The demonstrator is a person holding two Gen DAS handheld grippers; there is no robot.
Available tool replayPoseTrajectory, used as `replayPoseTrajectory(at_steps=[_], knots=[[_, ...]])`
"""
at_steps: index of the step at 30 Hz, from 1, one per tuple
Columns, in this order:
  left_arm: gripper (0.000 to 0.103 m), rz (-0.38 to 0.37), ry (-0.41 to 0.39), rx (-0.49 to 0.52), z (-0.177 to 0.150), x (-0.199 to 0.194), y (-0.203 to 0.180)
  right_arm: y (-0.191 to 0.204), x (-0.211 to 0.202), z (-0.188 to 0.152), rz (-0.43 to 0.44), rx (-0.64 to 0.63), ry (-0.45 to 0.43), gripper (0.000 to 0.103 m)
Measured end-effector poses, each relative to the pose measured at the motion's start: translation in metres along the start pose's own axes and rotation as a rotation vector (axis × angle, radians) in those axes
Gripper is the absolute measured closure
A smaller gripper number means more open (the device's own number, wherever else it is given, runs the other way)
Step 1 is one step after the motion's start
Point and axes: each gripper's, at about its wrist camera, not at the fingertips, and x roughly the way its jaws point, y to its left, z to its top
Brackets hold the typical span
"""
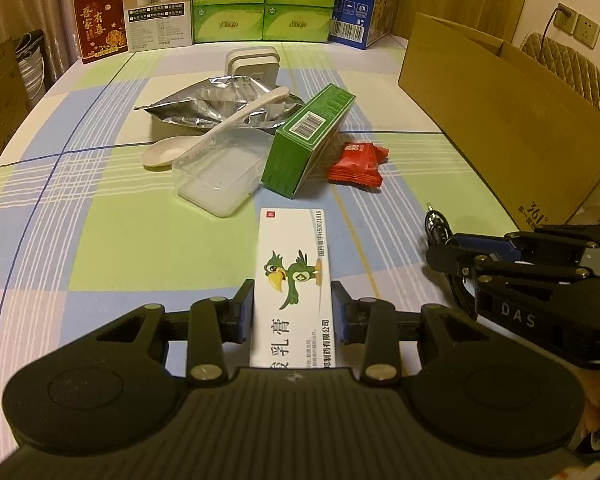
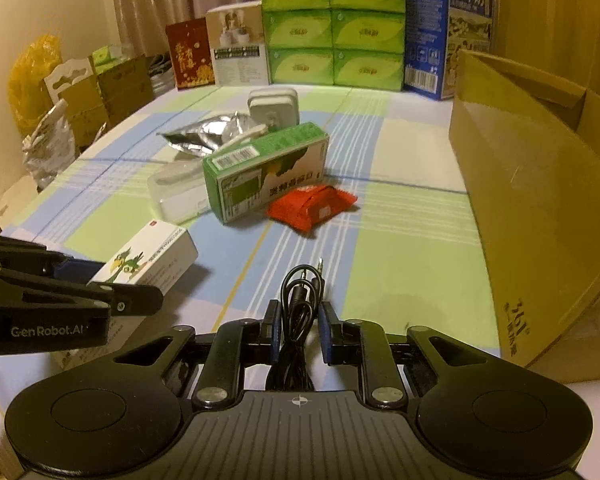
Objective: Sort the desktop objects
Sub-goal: 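Carry cream box and black cable into the cardboard box and open both tools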
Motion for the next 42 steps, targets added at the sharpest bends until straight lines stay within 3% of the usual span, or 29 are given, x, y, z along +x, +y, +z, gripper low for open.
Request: replayPoseTrajectory(at_steps=[12, 16, 28, 42], knots=[[0.07, 0.004, 0.009, -0.02, -0.002, 0.003, 0.004, 0.012, -0.002, -0.014, -0.031, -0.079, 0.006, 0.085], [0.07, 0.003, 0.009, -0.019, -0.002, 0.003, 0.004, 0.012, -0.002, -0.012, -0.027, -0.066, 0.006, 0.09], [0.07, -0.017, -0.013, -0.011, 0.002, -0.006, -0.001, 0.008, -0.017, 0.0, -0.041, -0.049, -0.069, 0.091], [0.07, -0.043, -0.08, 0.017, 0.028, -0.046, -0.031, -0.02, -0.086, 0.028, -0.098, 0.015, -0.183, 0.091]])
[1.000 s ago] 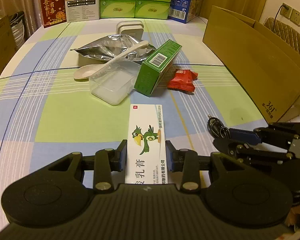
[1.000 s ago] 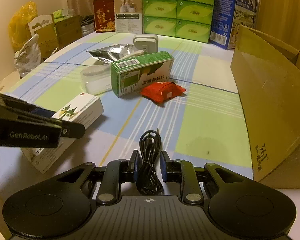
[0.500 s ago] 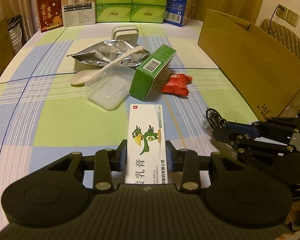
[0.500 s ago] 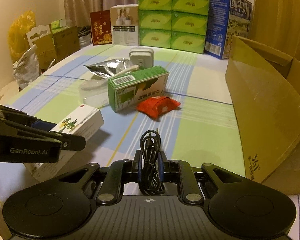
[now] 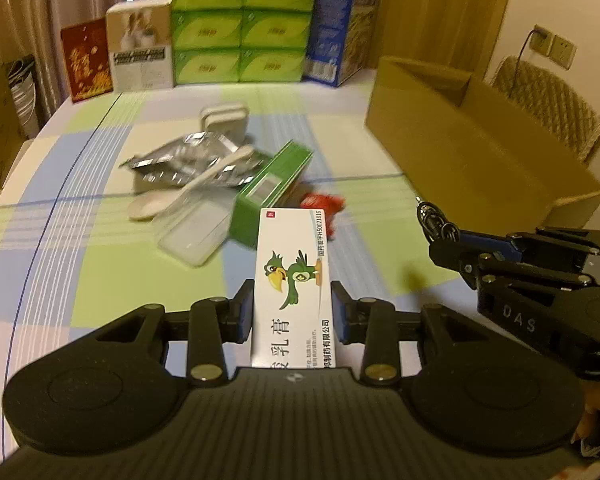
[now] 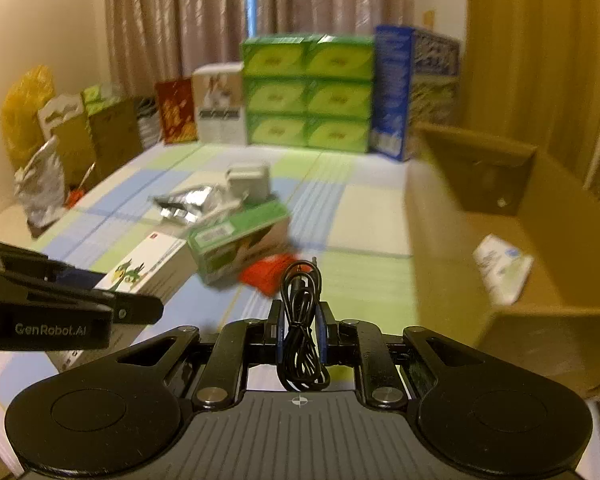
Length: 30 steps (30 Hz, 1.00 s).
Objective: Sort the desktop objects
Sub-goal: 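Carry cream box and black cable into the cardboard box and open both tools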
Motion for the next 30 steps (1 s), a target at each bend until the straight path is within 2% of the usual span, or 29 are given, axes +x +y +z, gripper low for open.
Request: replayPoseTrajectory(at_steps=[8, 15, 20, 30], knots=[[0.07, -0.068, -0.064, 0.05, 0.036, -0.023, -0.056, -0.054, -0.05, 0.034, -0.055, 0.095, -0.058, 0.091], [0.07, -0.145, -0.089, 0.047, 0.073, -0.023, -0.108, -0.11, -0.075, 0.059, -0.118, 0.127, -0.097, 0.091], [0.07, -0.191, -0.09, 0.061, 0.095, -0.012, -0.141, -0.149, -0.076, 0.066, -0.164, 0.136, -0.097, 0.091], [0.07, -0.26, -0.071, 0.072, 0.121, 0.028, -0.19, -0.198, -0.06, 0.062, -0.186, 0.164, -0.072, 0.09]])
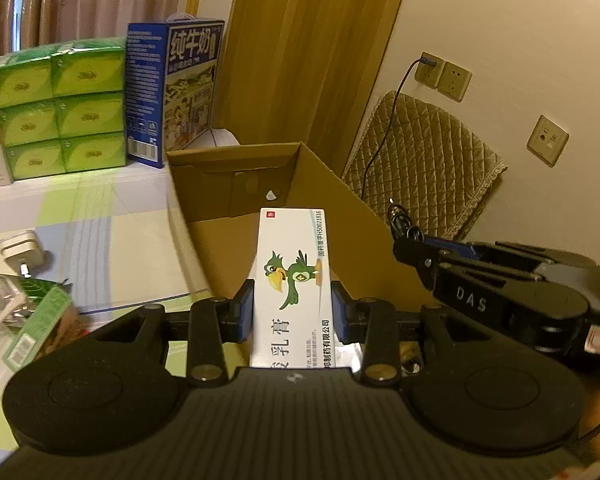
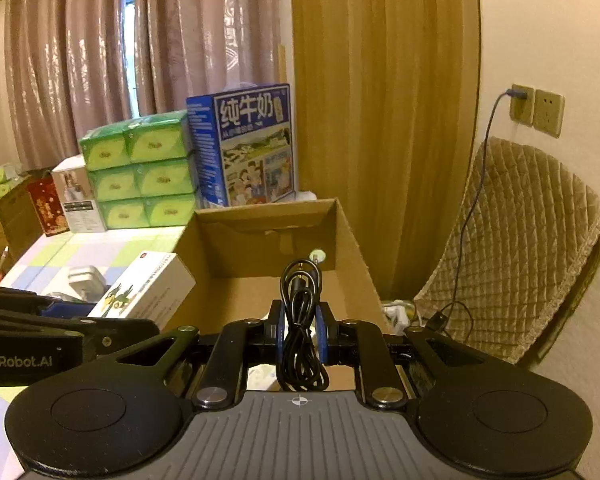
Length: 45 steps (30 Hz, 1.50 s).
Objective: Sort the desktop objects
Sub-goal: 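Carry cream box and black cable into the cardboard box and open both tools, then withdraw both open tools from the cardboard box back over the table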
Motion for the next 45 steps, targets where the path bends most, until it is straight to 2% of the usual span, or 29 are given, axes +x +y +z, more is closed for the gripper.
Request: replayPoseTrajectory(at_steps=[12, 22, 25, 27, 28, 29, 30, 42, 45], knots=[[0.07, -0.021, 0.024, -0.059, 0.004, 0.046, 0.008, -0.015, 0.023, -0.001, 0.01, 0.033, 0.033, 0.09], [0.067, 0.011, -0.005, -0.072, 0.003, 0.03, 0.023, -0.007, 0.029, -0.003, 0.026, 0.031, 0.05, 0.09], [0.067, 0.018, -0.006, -0.073, 0.003, 0.027, 0.026, -0.003, 0.029, 0.0, 0.062, 0.034, 0.058, 0.09], [0.067, 0.022, -0.007, -0.074, 0.002, 0.025, 0.028, 0.001, 0.029, 0.001, 0.091, 0.031, 0.058, 0.084], [0.067, 0.025, -0.007, -0.075, 0.002, 0.023, 0.029, 0.002, 0.027, 0.002, 0.081, 0.023, 0.049, 0.066], [0.067, 0.028, -0.006, -0.076, 0.001, 0.023, 0.03, 0.002, 0.025, 0.003, 0.074, 0.024, 0.037, 0.042], [0.067, 0.029, -0.005, -0.078, 0.001, 0.021, 0.031, 0.001, 0.023, 0.003, 0.071, 0.034, 0.028, 0.035], [0.061, 0.07, -0.014, -0.101, -0.008, -0.004, 0.048, -0.001, -0.005, 0.001, 0.05, 0.065, 0.01, 0.034], [0.057, 0.08, -0.022, -0.097, -0.01, -0.015, 0.05, 0.005, -0.018, 0.001, 0.052, 0.059, 0.0, 0.028]])
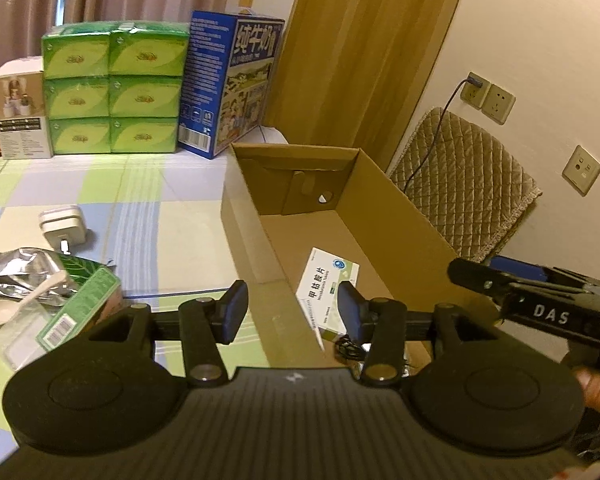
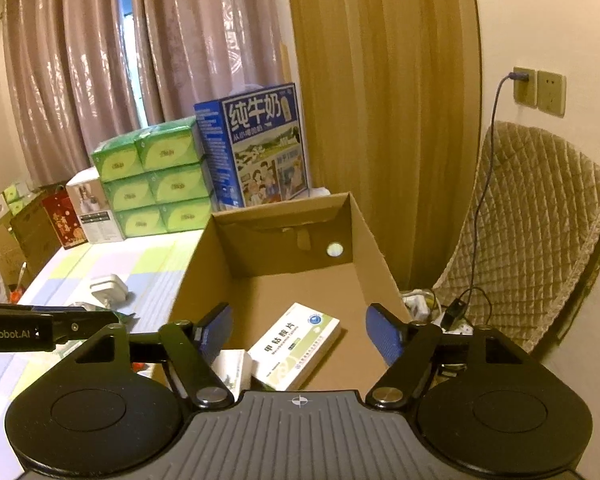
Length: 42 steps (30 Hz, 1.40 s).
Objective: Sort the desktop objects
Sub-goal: 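Withdraw both open tools from the cardboard box back over the table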
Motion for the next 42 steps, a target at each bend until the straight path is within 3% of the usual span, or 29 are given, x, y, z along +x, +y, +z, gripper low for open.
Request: replayPoseTrajectory(at_steps=[2, 19, 26, 42], knots=[[0.051, 0.009, -0.012, 0.006, -0.002, -0.01, 0.004, 0.008, -0.009, -0.001, 0.006, -0.01, -0.016, 0.019], [0.008, 0.136, -0.12, 0.012, -0.014, -0.104, 0.051, 0.088, -0.04, -0.014, 0.089, -0.104, -0.012, 0.002], [0.004, 0.207, -0.145, -0.009, -0.025, -0.14, 0.079, 0.121, -0.042, -0.021, 0.143, -0.137, -0.001, 0.002], [0.003, 0.354, -0.125, -0.04, -0.056, -0.208, 0.139, 0.174, -0.042, -0.04, 0.269, -0.173, 0.014, 0.002]])
